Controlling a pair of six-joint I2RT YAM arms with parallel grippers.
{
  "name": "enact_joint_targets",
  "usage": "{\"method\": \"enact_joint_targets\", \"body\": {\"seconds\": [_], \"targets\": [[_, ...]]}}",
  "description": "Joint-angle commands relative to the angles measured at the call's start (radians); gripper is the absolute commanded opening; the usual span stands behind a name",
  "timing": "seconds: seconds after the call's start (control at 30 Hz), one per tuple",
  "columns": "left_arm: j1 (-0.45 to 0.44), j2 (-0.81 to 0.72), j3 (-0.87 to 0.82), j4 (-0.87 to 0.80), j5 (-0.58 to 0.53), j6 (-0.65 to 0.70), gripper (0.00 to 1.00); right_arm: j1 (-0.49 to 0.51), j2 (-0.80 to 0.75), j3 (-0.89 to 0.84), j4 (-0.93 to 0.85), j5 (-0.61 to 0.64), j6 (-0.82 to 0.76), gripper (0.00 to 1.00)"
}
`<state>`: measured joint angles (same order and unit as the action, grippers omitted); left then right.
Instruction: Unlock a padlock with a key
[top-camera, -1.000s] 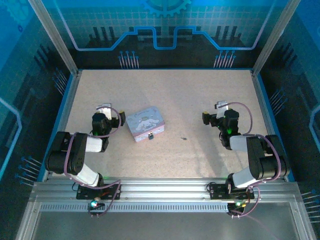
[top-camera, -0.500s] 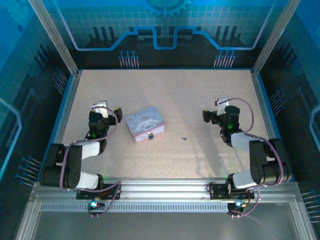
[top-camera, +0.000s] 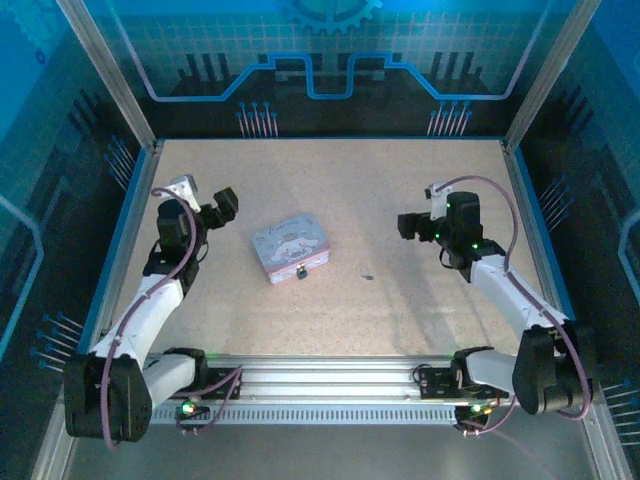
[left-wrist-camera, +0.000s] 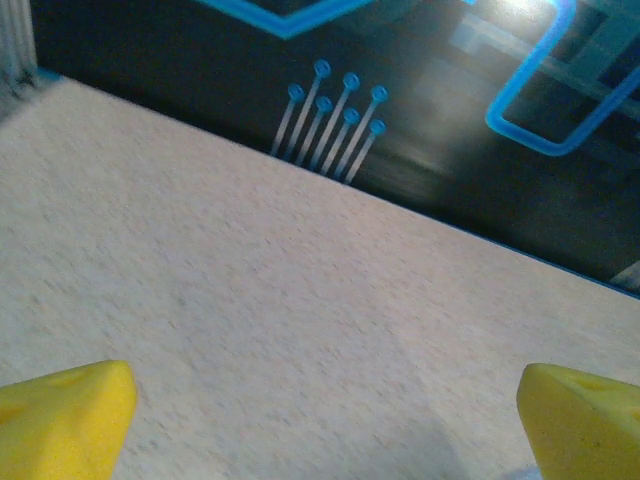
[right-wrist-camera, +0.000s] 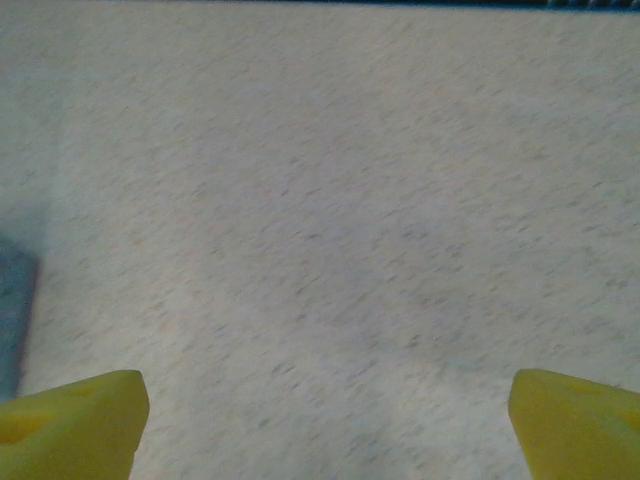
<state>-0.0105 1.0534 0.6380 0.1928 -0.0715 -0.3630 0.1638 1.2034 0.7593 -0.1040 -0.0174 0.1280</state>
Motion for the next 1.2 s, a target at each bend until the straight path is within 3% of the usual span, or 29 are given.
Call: {"method": "enact_joint_targets", "body": {"seconds": [0.0,0.23,0.5,0.8,1.17], "targets": [[-0.017,-0.036,0.019,-0.140,0.153,-0.151,0.99,0.062,-0.021,0.066,-0.273,-0.061,0.029,0.89],[-0.175,-0.034,0.011,-0.134,0.229,-0.249,0.99,0.190,0.075,0.191,-0.517,-0.094,0.027,0.82],[-0.314,0.042,0.047,-0.072,0.258,-0.277,0.98,0.260,0.333,0.350,-0.693,-0.136,-0.073,0.66],[-0.347,0.070,0.046,-0.043,0.260,-0.300,0.98,0.313,0.559,0.493,-0.772,-0.113,-0.155,0.58],[-0.347,0.066,0.032,-0.047,0.250,-0.302,0.99,0.347,0.692,0.571,-0.816,-0.091,-0.159,0.47]]}}
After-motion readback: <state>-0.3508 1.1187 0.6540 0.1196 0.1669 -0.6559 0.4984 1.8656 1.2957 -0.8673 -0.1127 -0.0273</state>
